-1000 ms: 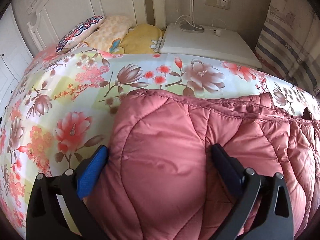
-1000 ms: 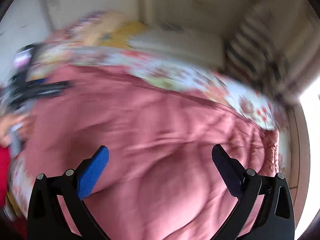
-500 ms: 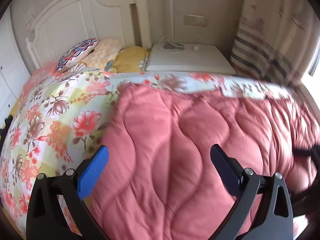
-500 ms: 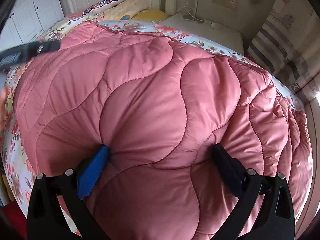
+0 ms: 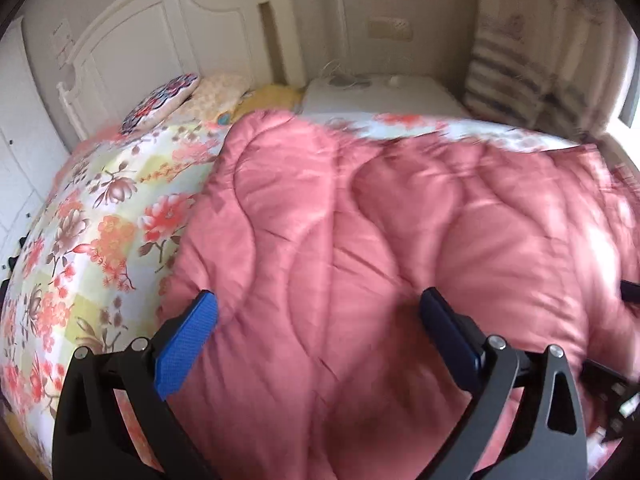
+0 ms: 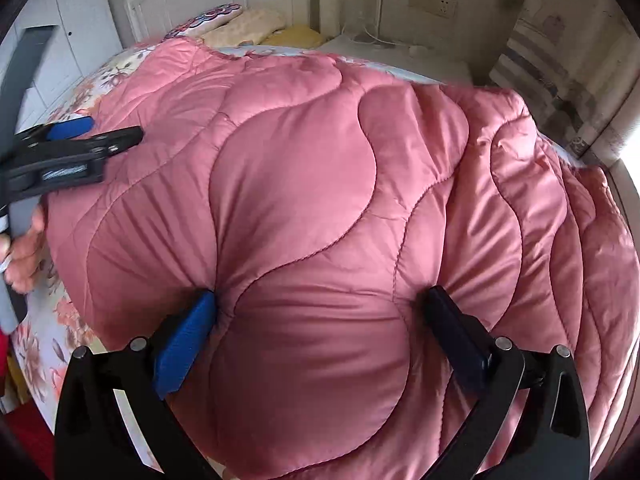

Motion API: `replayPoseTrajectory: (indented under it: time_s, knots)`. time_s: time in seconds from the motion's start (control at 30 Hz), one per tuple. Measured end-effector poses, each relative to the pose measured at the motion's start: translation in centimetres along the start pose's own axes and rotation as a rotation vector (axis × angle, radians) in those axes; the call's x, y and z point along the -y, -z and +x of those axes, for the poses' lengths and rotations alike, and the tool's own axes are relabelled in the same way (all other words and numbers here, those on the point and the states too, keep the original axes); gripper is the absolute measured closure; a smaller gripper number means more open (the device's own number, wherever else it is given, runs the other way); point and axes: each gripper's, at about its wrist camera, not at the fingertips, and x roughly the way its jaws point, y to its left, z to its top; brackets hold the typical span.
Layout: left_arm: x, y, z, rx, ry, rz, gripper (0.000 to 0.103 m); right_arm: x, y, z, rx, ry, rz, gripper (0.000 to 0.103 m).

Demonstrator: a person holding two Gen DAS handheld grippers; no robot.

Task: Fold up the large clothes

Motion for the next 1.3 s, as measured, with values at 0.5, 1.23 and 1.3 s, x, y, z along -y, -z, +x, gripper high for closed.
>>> replayPoseTrajectory:
  time_s: [0.5, 1.23, 1.3]
  knots:
    - [3.1, 1.2, -0.5, -0.047, 0.020, 0.049, 0.003, -0.2, 0.6, -3.2, 0.020, 0.099, -0.003, 0.004]
    - [9.7, -3.6, -0.7, 0.020, 0.153, 0.058, 0.006, 11.3, 16.4, -10.6, 0.158, -0.162, 0.571, 0.004]
    - [10.3, -3.3, 0.2, 0.005, 0.138, 0.047, 0.006, 12.0, 18.2, -10.1, 0.143, -0.205, 0.628, 0.004]
